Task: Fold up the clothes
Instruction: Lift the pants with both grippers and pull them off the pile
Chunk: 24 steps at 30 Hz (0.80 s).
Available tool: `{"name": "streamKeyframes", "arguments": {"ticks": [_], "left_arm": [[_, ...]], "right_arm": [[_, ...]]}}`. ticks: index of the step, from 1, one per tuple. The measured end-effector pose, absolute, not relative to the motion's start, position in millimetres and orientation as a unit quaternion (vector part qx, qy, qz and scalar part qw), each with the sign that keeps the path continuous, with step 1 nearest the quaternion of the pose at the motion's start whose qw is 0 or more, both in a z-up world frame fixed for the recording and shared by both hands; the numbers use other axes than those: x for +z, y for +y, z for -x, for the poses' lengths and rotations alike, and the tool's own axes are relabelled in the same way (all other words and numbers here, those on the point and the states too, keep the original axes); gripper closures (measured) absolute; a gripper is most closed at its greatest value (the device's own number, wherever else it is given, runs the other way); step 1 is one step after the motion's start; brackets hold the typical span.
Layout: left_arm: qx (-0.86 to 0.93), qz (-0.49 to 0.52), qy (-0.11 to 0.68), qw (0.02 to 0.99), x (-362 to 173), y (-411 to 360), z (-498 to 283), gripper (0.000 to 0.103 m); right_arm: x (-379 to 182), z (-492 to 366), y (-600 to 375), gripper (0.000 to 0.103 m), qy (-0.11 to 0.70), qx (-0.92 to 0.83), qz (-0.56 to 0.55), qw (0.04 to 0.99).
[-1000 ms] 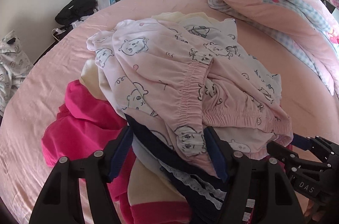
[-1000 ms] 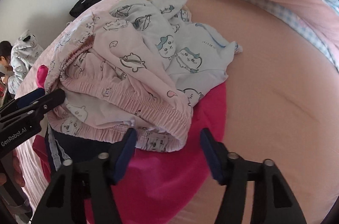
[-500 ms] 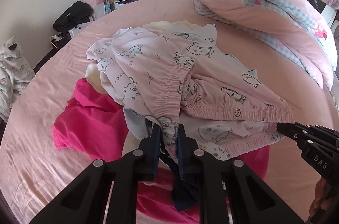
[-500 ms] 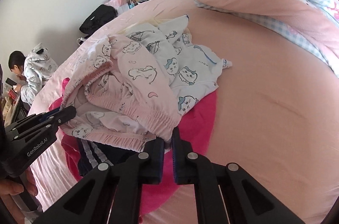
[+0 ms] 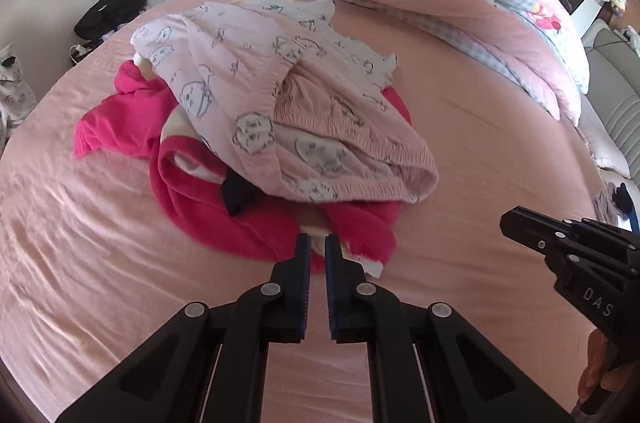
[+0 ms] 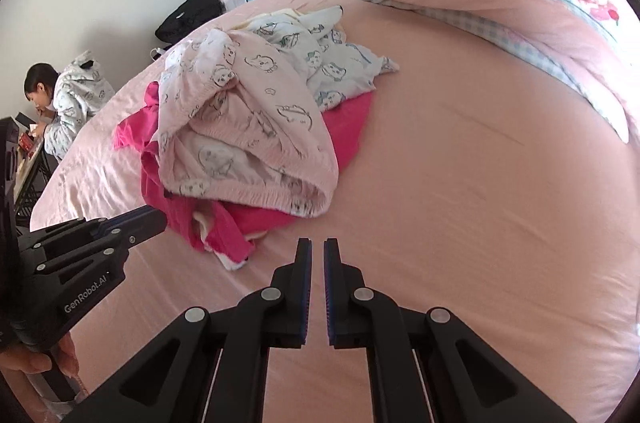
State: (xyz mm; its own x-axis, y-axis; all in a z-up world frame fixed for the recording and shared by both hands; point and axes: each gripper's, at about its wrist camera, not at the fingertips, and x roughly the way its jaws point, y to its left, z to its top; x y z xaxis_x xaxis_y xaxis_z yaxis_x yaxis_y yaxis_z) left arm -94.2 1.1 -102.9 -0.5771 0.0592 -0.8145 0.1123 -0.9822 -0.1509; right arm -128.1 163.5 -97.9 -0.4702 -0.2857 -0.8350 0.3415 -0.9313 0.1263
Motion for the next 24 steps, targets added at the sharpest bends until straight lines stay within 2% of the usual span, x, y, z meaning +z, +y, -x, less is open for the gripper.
{"name": "streamKeyframes", "arguments": {"ticks": [3,6,7,8,9,10,11,15,16,17,18,20,24], "left_arm": [[-0.891,-0.445,0.087,0.034,-96,-9,104,0.097],[-0.898,-0.431,0.067,0.056,-89,-19,120,0.092],[-0.899,-0.429,0.061,0.061,-87,-24,128,0.084],[-0.9,-0.427,0.059,0.066,-87,-29,136,0.069],[-0.902,-0.422,0.058,0.071,-87,-34,144,0.057],[-0.903,-0.418,0.057,0.076,-87,-40,152,0.037],[-0.905,-0.415,0.055,0.08,-88,-43,160,0.035],[-0.903,-0.421,0.023,0.083,-103,-46,188,0.035],[-0.899,-0.429,0.016,0.079,-109,-44,193,0.041],[-0.895,-0.439,0.011,0.074,-115,-43,198,0.055],[-0.893,-0.445,0.006,0.073,-120,-41,200,0.072],[-0.892,-0.446,-0.001,0.076,-124,-37,198,0.081],[-0.893,-0.448,0.009,0.048,-115,-25,177,0.085]], "right_arm": [[-105,130,168,0.099,0.009,-0.845,-0.499,0.19],[-111,149,159,0.096,0.01,-0.842,-0.509,0.179],[-114,157,155,0.094,0.01,-0.843,-0.509,0.174],[-118,166,150,0.081,0.011,-0.842,-0.511,0.171],[-122,175,146,0.058,0.012,-0.842,-0.513,0.167],[-126,183,141,0.046,0.011,-0.841,-0.515,0.166],[-131,192,137,0.038,0.008,-0.838,-0.518,0.168],[-152,219,121,0.039,0.014,-0.835,-0.527,0.157],[-157,225,118,0.04,0.011,-0.834,-0.528,0.158],[-163,229,117,0.058,0.005,-0.83,-0.535,0.161],[-167,233,117,0.087,-0.006,-0.822,-0.544,0.167],[-166,230,115,0.09,-0.011,-0.822,-0.544,0.17],[-143,208,121,0.096,0.022,-0.845,-0.511,0.157]]}}
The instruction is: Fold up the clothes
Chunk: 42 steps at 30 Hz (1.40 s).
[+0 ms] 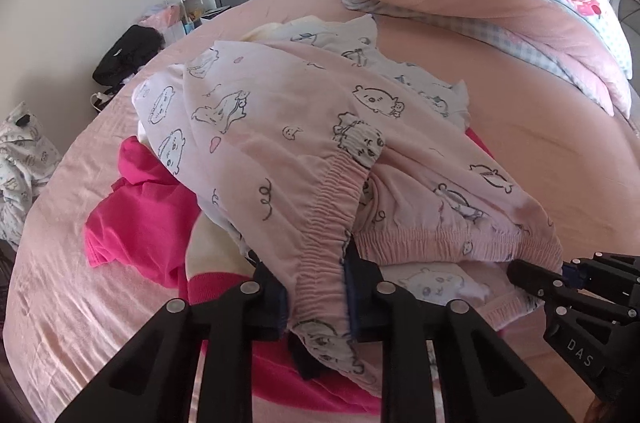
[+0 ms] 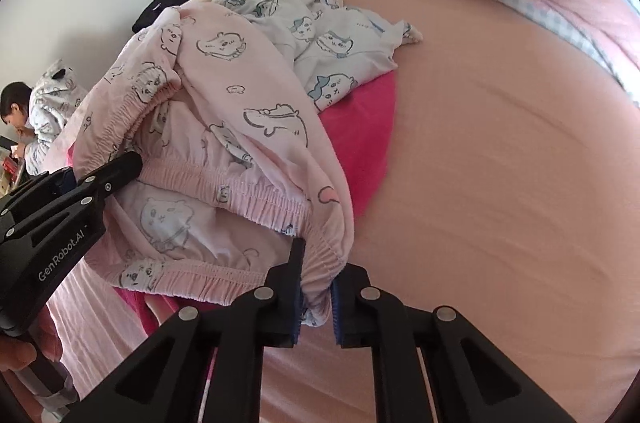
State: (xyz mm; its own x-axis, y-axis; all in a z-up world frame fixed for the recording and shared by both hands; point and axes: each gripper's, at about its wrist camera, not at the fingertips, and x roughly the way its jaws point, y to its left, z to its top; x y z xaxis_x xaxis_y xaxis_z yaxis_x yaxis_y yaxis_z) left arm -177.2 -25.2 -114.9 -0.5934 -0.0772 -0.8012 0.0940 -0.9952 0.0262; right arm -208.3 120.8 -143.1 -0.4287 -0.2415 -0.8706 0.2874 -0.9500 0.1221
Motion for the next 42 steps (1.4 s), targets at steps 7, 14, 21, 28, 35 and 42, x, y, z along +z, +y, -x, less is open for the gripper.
{"name": "streamKeyframes", "arguments": {"ticks": [7,14,21,28,35,42], "left_arm": [[-0.889,-0.454,0.035,-0.048,-87,34,108,0.085],[-0.856,-0.488,0.065,-0.157,-92,128,4,0.085],[-0.821,-0.542,0.047,-0.171,-132,196,-73,0.085],[-0.826,-0.543,0.076,-0.129,-124,158,-93,0.085],[-0.839,-0.532,0.059,-0.094,-116,147,-91,0.073],[-0.858,-0.508,0.029,-0.067,-114,145,-69,0.057]], "right_arm": [[-87,153,199,0.097,0.008,-0.873,-0.477,0.098],[-57,29,321,0.097,-0.008,-0.878,-0.477,0.049],[-80,-63,415,0.097,-0.093,-0.852,-0.514,0.013],[-97,-77,392,0.096,-0.085,-0.843,-0.526,0.071],[-126,-23,362,0.053,-0.098,-0.831,-0.539,0.098],[-150,22,360,0.052,-0.073,-0.836,-0.542,0.051]]}}
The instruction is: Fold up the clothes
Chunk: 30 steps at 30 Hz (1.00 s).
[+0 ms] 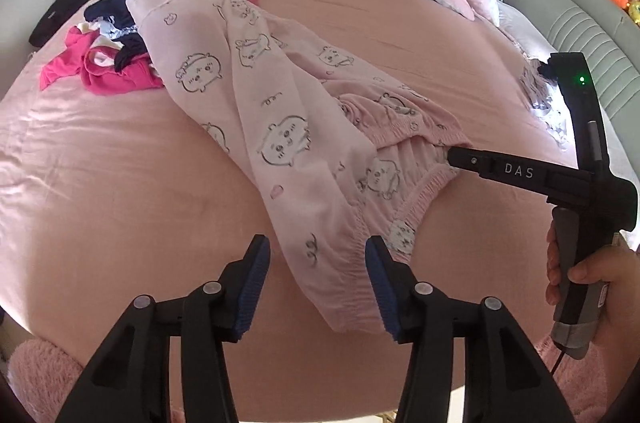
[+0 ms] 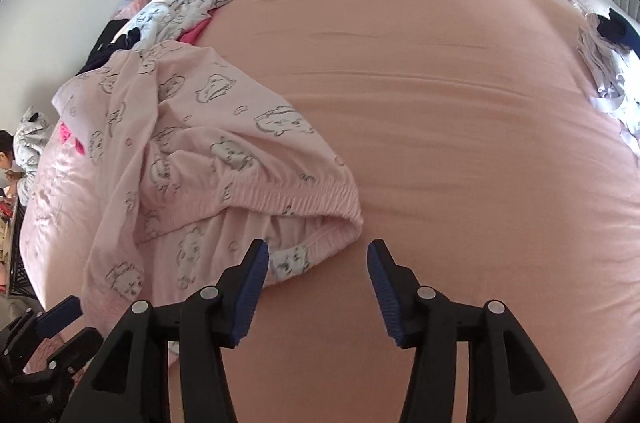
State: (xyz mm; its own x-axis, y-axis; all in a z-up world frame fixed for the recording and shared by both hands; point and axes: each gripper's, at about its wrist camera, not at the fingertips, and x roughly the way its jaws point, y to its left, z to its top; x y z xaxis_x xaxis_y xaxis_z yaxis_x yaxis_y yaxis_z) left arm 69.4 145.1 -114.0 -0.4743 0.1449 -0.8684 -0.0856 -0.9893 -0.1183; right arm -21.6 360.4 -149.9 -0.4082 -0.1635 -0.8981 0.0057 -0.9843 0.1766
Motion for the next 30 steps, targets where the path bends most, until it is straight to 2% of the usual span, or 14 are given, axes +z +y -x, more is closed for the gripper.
{"name": "streamKeyframes", "arguments": {"ticks": [3,6,8,10,11,13,14,15,16,17,18,21,30], "left_arm": [[0.856,0.513,-0.02,0.066,-122,146,-56,0.056],[0.845,0.531,-0.002,0.067,-142,154,-40,0.056],[0.842,0.535,0.002,0.075,-149,161,-34,0.056],[0.837,0.54,0.002,0.089,-152,169,-30,0.056],[0.836,0.54,0.003,0.092,-152,172,-28,0.053],[0.839,0.536,0.012,0.094,-157,179,-25,0.047],[0.84,0.534,0.019,0.095,-162,181,-22,0.047],[0.839,0.536,0.027,0.092,-166,182,-21,0.049],[0.84,0.535,0.03,0.089,-164,182,-22,0.061],[0.843,0.53,0.03,0.087,-158,180,-25,0.082],[0.846,0.525,0.024,0.088,-151,177,-29,0.088],[0.852,0.514,-0.014,0.101,-130,166,-46,0.09],[0.853,0.491,-0.052,0.17,-94,181,-112,0.091]], "right_arm": [[-155,33,369,0.05,-0.083,-0.837,-0.539,0.037],[-167,44,368,0.044,-0.078,-0.828,-0.552,0.049],[-167,46,357,0.046,-0.061,-0.826,-0.555,0.072],[-164,44,346,0.071,-0.052,-0.826,-0.553,0.096],[-163,43,342,0.086,-0.063,-0.825,-0.552,0.106],[-163,39,335,0.093,-0.079,-0.824,-0.549,0.121],[-163,38,331,0.096,-0.071,-0.828,-0.544,0.115],[-163,37,329,0.097,-0.067,-0.831,-0.541,0.109],[-161,35,330,0.098,-0.07,-0.834,-0.537,0.103],[-157,32,332,0.099,-0.073,-0.839,-0.531,0.096],[-149,27,337,0.099,-0.076,-0.846,-0.521,0.088],[-121,11,354,0.1,-0.074,-0.868,-0.486,0.065],[-60,-58,405,0.1,-0.076,-0.897,-0.436,0.019]]}}
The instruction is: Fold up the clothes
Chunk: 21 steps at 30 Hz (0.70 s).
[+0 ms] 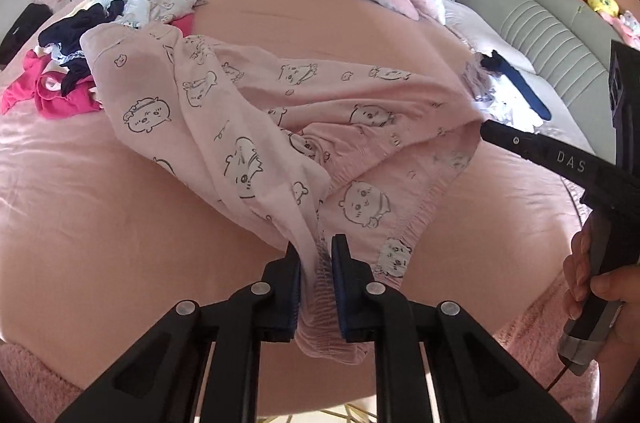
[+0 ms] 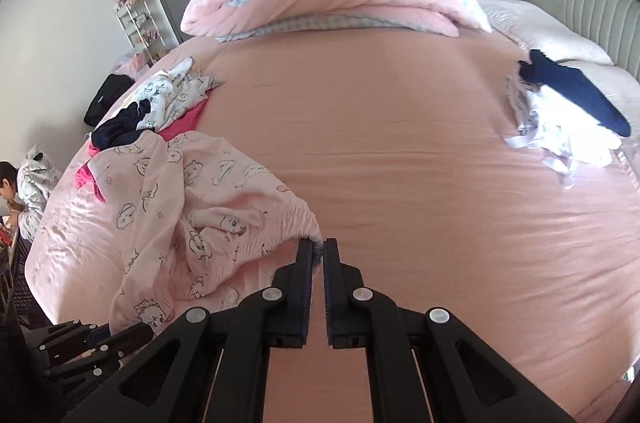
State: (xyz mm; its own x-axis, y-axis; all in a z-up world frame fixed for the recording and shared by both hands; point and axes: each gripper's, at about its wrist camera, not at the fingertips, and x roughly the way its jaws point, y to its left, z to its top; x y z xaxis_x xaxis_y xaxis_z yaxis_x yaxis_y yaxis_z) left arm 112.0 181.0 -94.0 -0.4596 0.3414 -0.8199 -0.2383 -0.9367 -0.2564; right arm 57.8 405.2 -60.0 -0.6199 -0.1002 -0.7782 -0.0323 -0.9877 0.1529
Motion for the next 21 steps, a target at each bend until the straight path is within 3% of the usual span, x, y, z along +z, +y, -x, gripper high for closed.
{"name": "streamKeyframes", "arguments": {"ticks": [6,12,13,14,15,16,17,18,21], "left_arm": [[0.854,0.476,-0.044,0.208,-74,202,-134,0.091],[0.856,0.493,-0.043,0.147,-94,195,-110,0.089],[0.857,0.494,-0.037,0.137,-96,194,-108,0.084],[0.858,0.497,-0.03,0.129,-99,192,-105,0.069],[0.857,0.498,-0.028,0.128,-101,191,-103,0.058],[0.856,0.498,-0.032,0.133,-104,190,-101,0.038],[0.856,0.498,-0.031,0.135,-106,191,-98,0.033],[0.857,0.496,-0.025,0.134,-108,193,-95,0.033],[0.865,0.488,0.031,0.113,-119,206,-84,0.033]], "right_arm": [[-44,-95,443,0.1,-0.063,-0.9,-0.432,-0.004],[-78,-71,425,0.098,-0.074,-0.864,-0.493,0.068],[-85,-65,418,0.098,-0.062,-0.861,-0.5,0.068],[-93,-59,413,0.094,-0.054,-0.858,-0.507,0.065],[-102,-54,409,0.084,-0.051,-0.854,-0.515,0.063],[-110,-48,407,0.076,-0.049,-0.85,-0.52,0.062],[-117,-42,406,0.06,-0.05,-0.849,-0.523,0.059],[-123,-37,407,0.051,-0.051,-0.847,-0.526,0.054],[-137,-22,405,0.049,-0.033,-0.845,-0.532,0.042]]}}
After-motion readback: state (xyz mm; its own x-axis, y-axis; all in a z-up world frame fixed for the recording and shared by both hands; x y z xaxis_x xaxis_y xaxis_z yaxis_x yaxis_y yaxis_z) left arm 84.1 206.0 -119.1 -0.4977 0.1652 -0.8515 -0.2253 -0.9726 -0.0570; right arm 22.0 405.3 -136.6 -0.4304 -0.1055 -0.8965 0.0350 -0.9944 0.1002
